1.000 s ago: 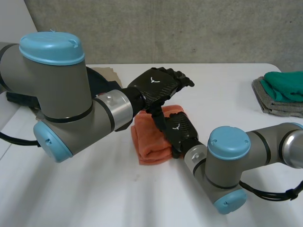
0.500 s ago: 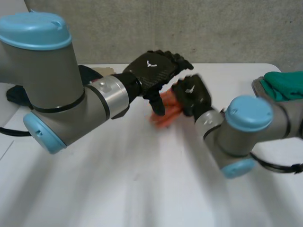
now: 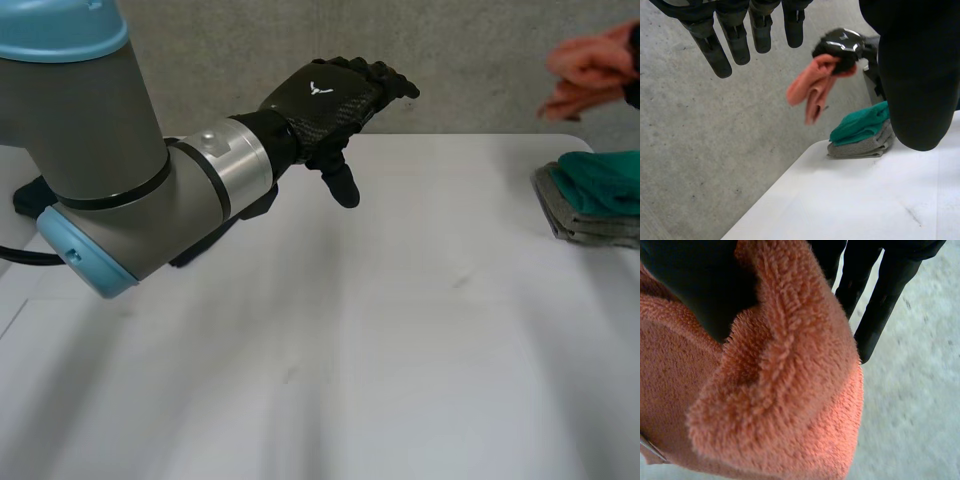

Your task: Fold the laundry.

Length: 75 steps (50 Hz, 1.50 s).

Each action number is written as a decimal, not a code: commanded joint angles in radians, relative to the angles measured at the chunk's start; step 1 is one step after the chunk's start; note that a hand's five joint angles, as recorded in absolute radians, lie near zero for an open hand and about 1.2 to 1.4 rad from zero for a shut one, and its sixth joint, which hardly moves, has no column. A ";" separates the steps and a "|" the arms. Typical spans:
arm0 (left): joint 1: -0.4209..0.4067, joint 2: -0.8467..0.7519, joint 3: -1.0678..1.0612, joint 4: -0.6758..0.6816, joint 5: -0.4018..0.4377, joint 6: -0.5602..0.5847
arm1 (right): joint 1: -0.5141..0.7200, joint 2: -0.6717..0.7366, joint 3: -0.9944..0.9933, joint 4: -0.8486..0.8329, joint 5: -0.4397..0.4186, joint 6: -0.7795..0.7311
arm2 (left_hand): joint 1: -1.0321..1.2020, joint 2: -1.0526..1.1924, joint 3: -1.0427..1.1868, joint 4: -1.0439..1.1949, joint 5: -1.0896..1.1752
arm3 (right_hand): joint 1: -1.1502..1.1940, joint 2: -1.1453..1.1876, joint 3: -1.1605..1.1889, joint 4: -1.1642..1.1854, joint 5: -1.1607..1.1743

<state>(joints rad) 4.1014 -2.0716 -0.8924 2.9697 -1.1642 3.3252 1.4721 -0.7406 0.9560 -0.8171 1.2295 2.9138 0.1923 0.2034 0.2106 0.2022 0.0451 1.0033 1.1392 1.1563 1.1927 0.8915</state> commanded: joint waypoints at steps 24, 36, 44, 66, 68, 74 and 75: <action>-0.030 -0.013 -0.036 -0.001 0.000 0.002 | -0.320 0.153 0.096 -0.005 -0.374 0.130 | 0.012 0.001 -0.006 0.002 -0.015 | -0.765 -0.901 -0.918 -0.954 -0.828; -0.050 -0.004 -0.037 -0.001 0.000 0.000 | -0.435 -0.101 0.104 0.497 -0.276 0.094 | 0.009 -0.002 -0.009 0.000 -0.018 | -0.829 -0.965 -0.982 -1.018 -0.891; -0.053 0.059 -0.037 0.000 0.001 -0.004 | -0.470 -0.284 0.079 0.697 -0.030 -0.094 | 0.004 -0.008 -0.015 -0.006 -0.024 | -0.829 -0.965 -0.982 -1.018 -0.891; 0.419 0.107 -0.071 0.074 -0.304 0.068 | 0.330 -0.600 0.659 0.412 0.005 -0.287 | 0.012 0.001 -0.006 0.002 -0.015 | -0.829 -0.965 -0.982 -1.018 -0.891; 0.453 0.033 -0.059 0.072 -0.304 0.120 | 0.353 -0.592 0.691 0.450 0.005 -0.332 | 0.015 0.004 -0.003 0.005 -0.012 | -0.829 -0.965 -0.982 -1.018 -0.891; 0.513 -0.278 0.068 0.072 -0.273 0.353 | 0.375 -0.517 0.794 0.515 0.011 -0.462 | 0.036 0.025 0.017 0.026 0.009 | -0.829 -0.965 -0.982 -1.018 -0.891; 0.522 -0.318 0.093 0.072 -0.263 0.376 | 0.375 -0.514 0.803 0.515 0.011 -0.470 | 0.033 0.022 0.015 0.023 0.006 | -0.829 -0.965 -0.982 -1.018 -0.891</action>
<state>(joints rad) 4.5744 -2.1067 -0.9227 3.0434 -1.4724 3.5054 1.8376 -1.3175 1.6816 -0.3567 1.2335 2.5517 0.1927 0.2034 0.2107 0.2023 0.0440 0.2282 0.2068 0.2081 0.5764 0.0476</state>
